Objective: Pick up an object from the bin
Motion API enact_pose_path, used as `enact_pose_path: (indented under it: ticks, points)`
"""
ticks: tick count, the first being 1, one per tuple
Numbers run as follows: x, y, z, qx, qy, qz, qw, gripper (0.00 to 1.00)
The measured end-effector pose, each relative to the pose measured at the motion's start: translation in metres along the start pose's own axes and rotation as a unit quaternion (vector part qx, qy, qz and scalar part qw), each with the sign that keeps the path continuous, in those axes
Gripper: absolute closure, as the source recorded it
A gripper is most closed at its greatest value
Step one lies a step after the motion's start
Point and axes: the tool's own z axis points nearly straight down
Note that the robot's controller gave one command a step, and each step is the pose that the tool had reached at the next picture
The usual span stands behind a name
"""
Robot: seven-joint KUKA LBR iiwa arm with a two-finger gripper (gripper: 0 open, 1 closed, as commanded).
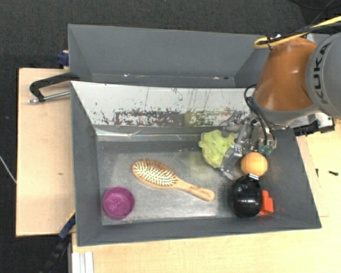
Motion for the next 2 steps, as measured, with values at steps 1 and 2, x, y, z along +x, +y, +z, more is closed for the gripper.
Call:
enact_pose_path:
  ticks: [1, 2]
  points:
    - [-0.020, -0.018, 0.033, -0.001, 0.0000, 0.020, 0.9998, 0.00]
    - [0.011, 0.021, 0.081, 0.000, 0.0010, 0.105, 0.9945, 0.00]
